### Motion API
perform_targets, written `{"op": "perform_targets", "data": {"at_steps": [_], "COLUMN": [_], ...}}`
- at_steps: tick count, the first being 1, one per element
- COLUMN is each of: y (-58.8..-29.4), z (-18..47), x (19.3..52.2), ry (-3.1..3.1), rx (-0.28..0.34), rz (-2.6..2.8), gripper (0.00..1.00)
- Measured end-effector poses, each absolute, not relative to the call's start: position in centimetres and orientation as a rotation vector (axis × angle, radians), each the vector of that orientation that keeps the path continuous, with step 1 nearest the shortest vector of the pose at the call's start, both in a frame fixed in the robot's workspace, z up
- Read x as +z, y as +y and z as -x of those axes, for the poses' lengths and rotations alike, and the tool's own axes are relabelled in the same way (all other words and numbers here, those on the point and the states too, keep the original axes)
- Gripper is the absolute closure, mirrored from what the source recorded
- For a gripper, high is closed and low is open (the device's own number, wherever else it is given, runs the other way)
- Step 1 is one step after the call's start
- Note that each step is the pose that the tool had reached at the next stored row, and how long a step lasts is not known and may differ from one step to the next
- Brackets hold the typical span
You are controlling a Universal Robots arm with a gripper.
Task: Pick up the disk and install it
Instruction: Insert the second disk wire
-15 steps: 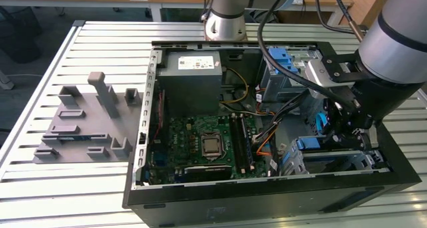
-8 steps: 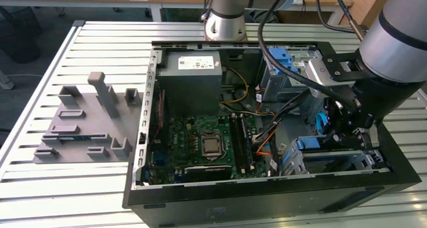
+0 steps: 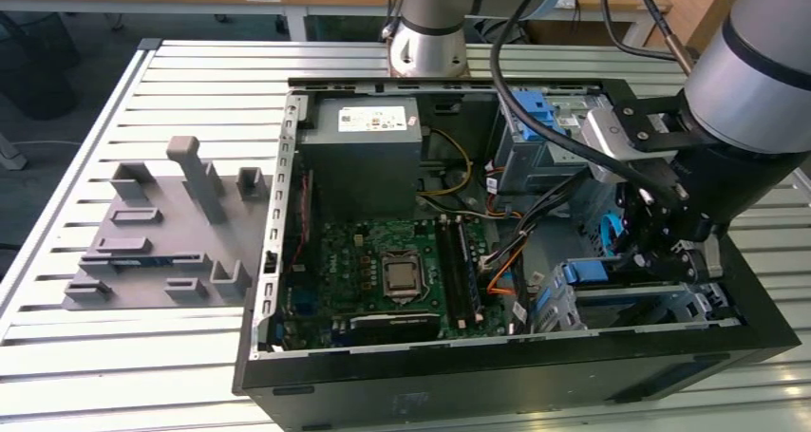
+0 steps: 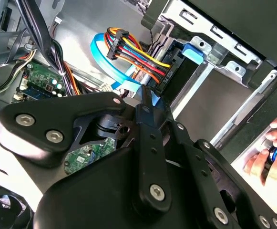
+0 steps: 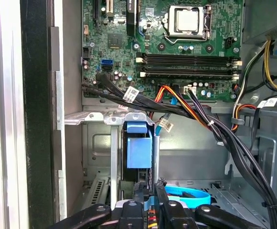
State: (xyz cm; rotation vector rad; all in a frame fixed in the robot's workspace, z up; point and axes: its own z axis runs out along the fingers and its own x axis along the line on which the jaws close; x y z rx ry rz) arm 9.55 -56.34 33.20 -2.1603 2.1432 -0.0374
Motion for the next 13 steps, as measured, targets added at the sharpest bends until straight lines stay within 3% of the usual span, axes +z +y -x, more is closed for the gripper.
{"op": "perform_targets", "data": {"at_steps": [10,11,13], "y": [-56.35,-56.35,-56.35], "z": [-9.55,-9.55,-9.56], "x": [32.92,32.90,32.86], "ry": [2.144,2.143,2.143], "rx": [-0.038,-0.038,-0.038], "rz": [2.161,2.161,2.160], "gripper": [0.78,0.84,0.84]}}
